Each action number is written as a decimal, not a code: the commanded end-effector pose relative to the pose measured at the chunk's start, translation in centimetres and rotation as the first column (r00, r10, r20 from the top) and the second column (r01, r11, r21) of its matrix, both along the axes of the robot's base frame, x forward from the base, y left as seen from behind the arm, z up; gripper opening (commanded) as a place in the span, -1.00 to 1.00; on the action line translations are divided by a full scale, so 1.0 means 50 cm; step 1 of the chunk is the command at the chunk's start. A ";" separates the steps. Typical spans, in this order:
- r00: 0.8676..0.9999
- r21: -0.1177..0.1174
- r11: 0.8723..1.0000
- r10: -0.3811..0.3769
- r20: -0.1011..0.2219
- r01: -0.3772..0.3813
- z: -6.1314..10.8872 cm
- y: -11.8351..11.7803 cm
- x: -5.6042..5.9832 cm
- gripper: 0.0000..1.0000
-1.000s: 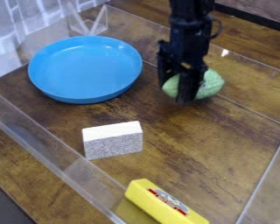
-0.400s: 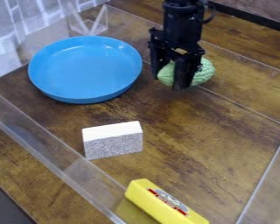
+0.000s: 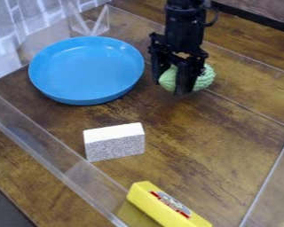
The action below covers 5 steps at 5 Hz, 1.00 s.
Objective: Put the green object in the blue tray
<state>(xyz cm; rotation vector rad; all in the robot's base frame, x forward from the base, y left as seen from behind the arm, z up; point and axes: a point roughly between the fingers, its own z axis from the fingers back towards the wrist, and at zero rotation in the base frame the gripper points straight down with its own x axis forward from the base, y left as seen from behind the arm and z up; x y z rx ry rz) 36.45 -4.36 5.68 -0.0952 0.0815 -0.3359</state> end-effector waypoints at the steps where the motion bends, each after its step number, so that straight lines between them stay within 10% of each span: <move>1: 0.998 -0.005 1.000 -0.004 0.056 0.004 0.052 0.001 0.013 -1.00; 5: 1.000 0.008 1.000 0.016 0.008 -0.016 0.103 0.044 -0.010 -1.00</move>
